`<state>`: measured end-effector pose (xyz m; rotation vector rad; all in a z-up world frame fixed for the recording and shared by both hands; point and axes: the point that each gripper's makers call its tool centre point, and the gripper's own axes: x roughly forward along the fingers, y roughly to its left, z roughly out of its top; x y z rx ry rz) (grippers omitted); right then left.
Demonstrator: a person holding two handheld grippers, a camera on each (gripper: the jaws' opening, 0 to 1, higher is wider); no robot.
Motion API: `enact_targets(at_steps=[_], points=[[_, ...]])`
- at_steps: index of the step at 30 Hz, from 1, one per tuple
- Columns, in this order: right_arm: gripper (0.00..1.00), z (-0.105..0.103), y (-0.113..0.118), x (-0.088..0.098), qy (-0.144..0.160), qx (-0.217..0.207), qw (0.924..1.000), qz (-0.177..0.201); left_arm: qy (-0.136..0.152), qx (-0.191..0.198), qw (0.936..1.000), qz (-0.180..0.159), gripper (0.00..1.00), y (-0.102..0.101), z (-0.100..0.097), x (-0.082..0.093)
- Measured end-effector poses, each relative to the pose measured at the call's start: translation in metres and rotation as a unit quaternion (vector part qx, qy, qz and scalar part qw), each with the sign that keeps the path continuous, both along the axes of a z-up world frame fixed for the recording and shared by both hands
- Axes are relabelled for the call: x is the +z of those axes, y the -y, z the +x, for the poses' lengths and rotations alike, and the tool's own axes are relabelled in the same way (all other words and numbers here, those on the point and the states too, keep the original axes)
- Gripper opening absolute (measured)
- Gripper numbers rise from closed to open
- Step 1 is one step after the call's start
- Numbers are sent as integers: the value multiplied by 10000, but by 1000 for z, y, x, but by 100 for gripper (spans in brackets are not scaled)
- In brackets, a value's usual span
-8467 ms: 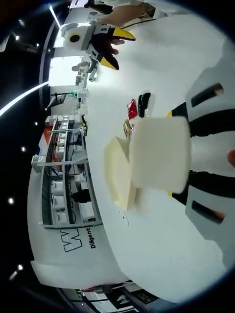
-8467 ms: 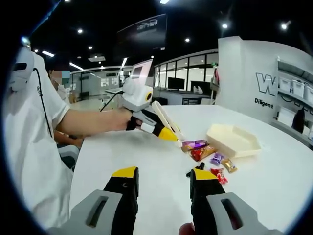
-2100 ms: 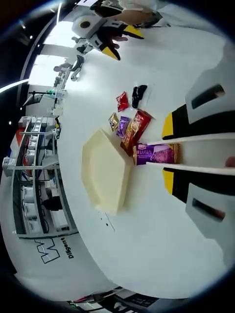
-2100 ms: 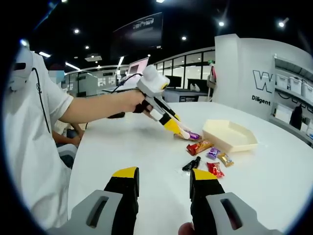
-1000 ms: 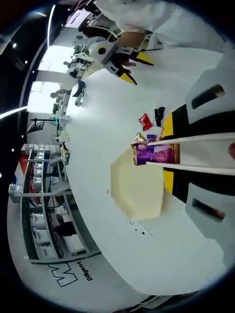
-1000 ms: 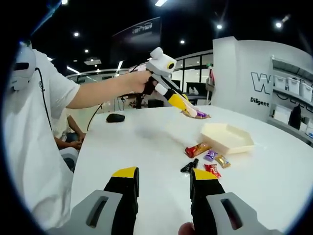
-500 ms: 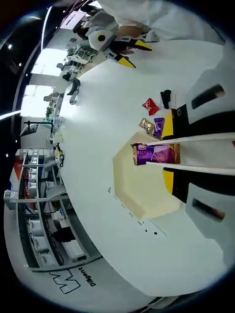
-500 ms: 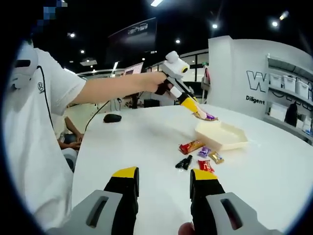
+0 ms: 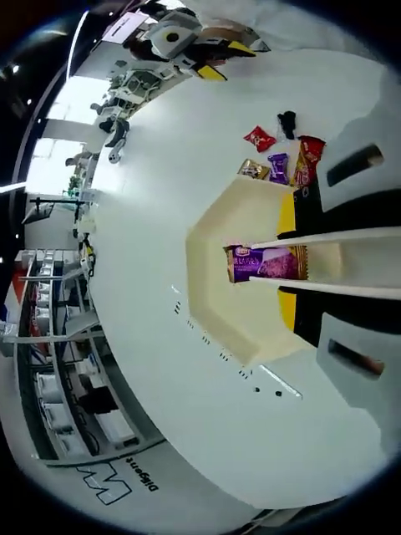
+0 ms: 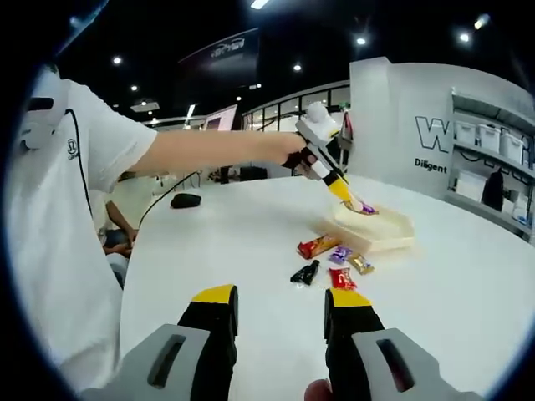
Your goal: Place the target food into the container with the food tongs after gripping and lifting it, then release it inside without dropping or visibly crushing the food.
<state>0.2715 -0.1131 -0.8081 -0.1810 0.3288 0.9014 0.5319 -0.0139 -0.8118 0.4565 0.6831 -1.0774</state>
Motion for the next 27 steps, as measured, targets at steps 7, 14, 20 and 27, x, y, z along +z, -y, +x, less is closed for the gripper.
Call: enact_targets(at_steps=[7, 14, 20, 27], points=[[37, 4, 5, 0, -36, -75, 10000, -13, 29, -85, 9999, 137, 20, 4, 18, -13], [37, 6, 9, -2, -76, -139, 9999, -26, 108, -363, 9991, 184, 20, 10, 29, -15], [37, 7, 12, -5, -107, -169, 9998, -11, 180, -515, 9981, 278, 20, 12, 37, -19], [36, 8, 15, -7, -137, -201, 9997, 7, 269, -779, 9960, 335, 20, 19, 42, -24]])
